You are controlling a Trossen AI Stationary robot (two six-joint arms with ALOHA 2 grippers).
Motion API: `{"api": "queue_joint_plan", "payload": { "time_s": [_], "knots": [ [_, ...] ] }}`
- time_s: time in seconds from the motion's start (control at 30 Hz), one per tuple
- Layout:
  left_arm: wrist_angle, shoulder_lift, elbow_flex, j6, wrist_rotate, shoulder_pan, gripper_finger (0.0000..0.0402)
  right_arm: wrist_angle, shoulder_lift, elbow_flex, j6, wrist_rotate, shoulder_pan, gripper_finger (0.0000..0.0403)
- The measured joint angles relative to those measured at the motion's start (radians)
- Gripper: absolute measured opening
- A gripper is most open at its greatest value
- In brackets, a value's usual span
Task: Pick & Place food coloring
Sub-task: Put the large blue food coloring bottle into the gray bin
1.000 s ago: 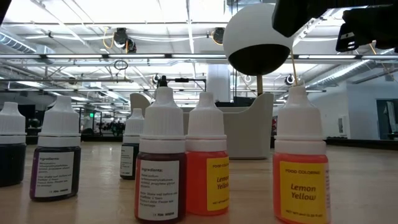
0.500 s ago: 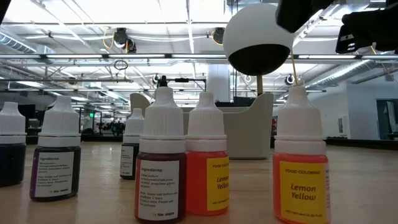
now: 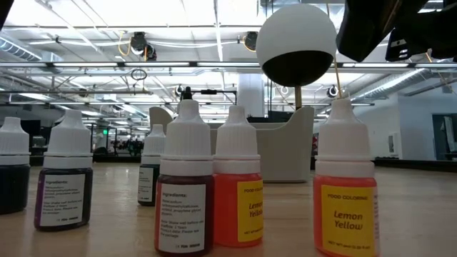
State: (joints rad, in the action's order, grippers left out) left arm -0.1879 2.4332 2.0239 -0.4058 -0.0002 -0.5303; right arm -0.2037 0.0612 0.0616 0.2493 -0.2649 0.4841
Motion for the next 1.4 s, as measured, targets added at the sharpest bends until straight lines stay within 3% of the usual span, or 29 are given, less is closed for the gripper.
{"api": "queue_joint_plan", "payload": {
  "time_s": [0.1,0.3,0.43,0.6,0.83,0.93,1.1,1.4],
  "knots": [
    [0.000,0.000,0.000,0.009,0.000,0.001,0.0125,0.000,0.000,0.000,0.000,0.000,0.000,0.0000],
    [-0.023,-0.022,-0.004,0.048,0.005,0.008,0.0125,0.001,0.000,0.000,0.000,0.000,0.000,0.0000],
    [-0.093,-0.103,-0.005,0.080,-0.030,0.015,0.0125,0.008,0.000,0.000,0.000,0.000,0.000,0.0000],
    [-0.234,-0.257,-0.002,0.114,-0.190,0.017,0.0125,0.005,0.003,0.000,0.000,0.000,0.000,0.0000],
    [-0.562,-0.460,0.000,0.131,-0.539,0.026,0.0125,0.006,0.006,0.000,-0.001,0.000,0.000,0.0000],
    [-0.667,-0.490,0.000,0.108,-0.608,0.046,0.0125,0.007,0.006,0.000,-0.001,0.001,0.000,0.0000],
    [-0.751,-0.483,-0.012,0.098,-0.601,0.100,0.0125,0.006,0.006,0.000,-0.001,0.000,0.000,0.0000],
    [-0.550,-0.526,-0.256,0.116,-0.549,0.181,0.0125,0.011,0.006,0.000,-0.001,0.002,0.000,0.0000]
  ]
}}
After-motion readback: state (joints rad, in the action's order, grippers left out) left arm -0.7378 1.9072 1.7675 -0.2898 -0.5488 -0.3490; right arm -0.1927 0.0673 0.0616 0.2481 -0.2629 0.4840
